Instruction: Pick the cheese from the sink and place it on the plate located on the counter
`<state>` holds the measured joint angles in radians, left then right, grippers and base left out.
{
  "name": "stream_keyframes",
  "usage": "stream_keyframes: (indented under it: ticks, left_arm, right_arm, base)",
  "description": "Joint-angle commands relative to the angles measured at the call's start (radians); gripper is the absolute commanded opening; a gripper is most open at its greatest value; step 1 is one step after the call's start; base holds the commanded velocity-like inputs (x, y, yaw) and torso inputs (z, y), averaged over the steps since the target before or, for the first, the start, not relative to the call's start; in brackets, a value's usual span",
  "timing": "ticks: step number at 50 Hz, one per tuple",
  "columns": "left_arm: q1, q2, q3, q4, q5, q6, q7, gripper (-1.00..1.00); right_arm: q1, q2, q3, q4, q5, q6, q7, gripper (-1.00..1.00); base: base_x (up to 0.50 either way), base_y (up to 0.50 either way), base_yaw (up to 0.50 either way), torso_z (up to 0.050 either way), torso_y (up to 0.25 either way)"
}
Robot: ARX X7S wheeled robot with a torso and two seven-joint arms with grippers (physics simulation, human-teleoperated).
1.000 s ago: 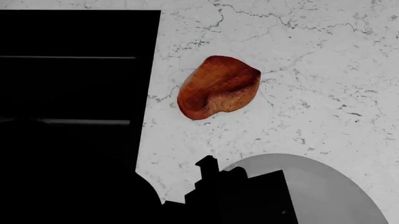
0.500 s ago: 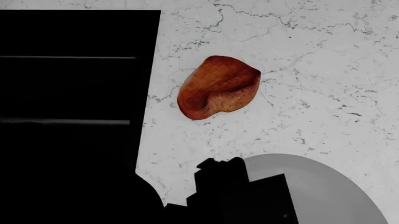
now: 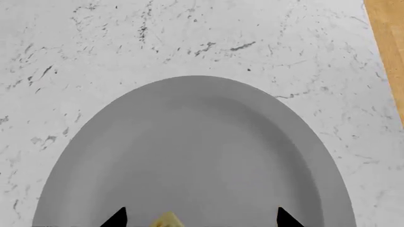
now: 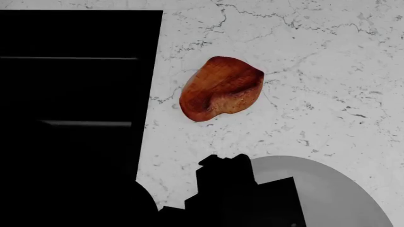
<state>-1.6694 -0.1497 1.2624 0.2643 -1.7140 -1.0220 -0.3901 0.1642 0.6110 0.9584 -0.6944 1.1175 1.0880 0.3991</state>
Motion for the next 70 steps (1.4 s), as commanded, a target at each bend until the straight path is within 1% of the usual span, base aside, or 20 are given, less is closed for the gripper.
stream_keyframes:
  ticks: [1, 8, 11, 18, 33, 37, 44, 52, 59, 64, 70]
  left_arm:
    - [-0.055, -0.013, -0.028, 0.030, -0.070, -0.010, -0.041, 1.00]
    - [-0.100, -0.023, -0.067, 0.037, -0.133, -0.001, -0.060, 1.00]
    - [-0.118, -0.030, -0.085, 0.037, -0.149, 0.005, -0.061, 1.00]
    - [-0.156, -0.057, -0.125, 0.035, -0.194, 0.019, -0.063, 1.00]
    - [-0.184, -0.117, -0.179, 0.018, -0.201, 0.042, -0.036, 1.00]
    - [-0.180, -0.156, -0.192, 0.015, -0.192, 0.045, -0.026, 1.00]
    - [-0.185, -0.236, -0.247, -0.002, -0.196, 0.072, -0.008, 1.00]
    - [-0.187, -0.296, -0.298, -0.028, -0.183, 0.111, 0.001, 1.00]
    - [-0.165, -0.353, -0.315, -0.053, -0.139, 0.126, 0.034, 1.00]
    - [-0.128, -0.413, -0.331, -0.039, -0.091, 0.148, 0.057, 1.00]
    - [-0.099, -0.472, -0.360, -0.026, -0.052, 0.188, 0.050, 1.00]
  right_arm:
    - [0.005, -0.001, -0.012, 0.003, -0.001, -0.007, 0.002, 1.00]
    - [0.009, 0.000, -0.020, 0.011, -0.005, -0.014, 0.000, 1.00]
    - [-0.001, -0.006, -0.040, 0.034, -0.054, -0.051, -0.039, 1.00]
    - [-0.002, -0.004, -0.040, 0.033, -0.050, -0.052, -0.037, 1.00]
    - [0.012, 0.003, -0.058, 0.032, -0.043, -0.050, -0.022, 1.00]
    - [0.005, 0.002, -0.050, 0.030, -0.041, -0.051, -0.024, 1.00]
    - [0.013, 0.009, -0.050, 0.025, -0.027, -0.042, -0.007, 1.00]
    - [0.020, 0.011, -0.068, 0.022, -0.026, -0.040, 0.002, 1.00]
    - [0.042, 0.026, -0.079, 0.020, -0.008, -0.025, 0.027, 1.00]
    - [0.064, 0.029, -0.111, 0.028, -0.016, -0.030, 0.034, 1.00]
    - [0.091, 0.037, -0.138, 0.029, -0.006, -0.019, 0.056, 1.00]
  base:
    - [0.00, 0.00, 0.00, 0.000, 0.000]
    - [0.00, 0.00, 0.00, 0.000, 0.000]
    - [0.00, 0.00, 0.00, 0.000, 0.000]
    - [0.00, 0.00, 0.00, 0.000, 0.000]
    - [0.00, 0.00, 0.00, 0.000, 0.000]
    - [0.00, 0.00, 0.00, 0.000, 0.000]
    - [0.00, 0.00, 0.00, 0.000, 0.000]
    - [0.00, 0.00, 0.00, 0.000, 0.000]
    - [0.00, 0.00, 0.00, 0.000, 0.000]
    - [0.00, 0.00, 0.00, 0.000, 0.000]
    - [0.00, 0.00, 0.00, 0.000, 0.000]
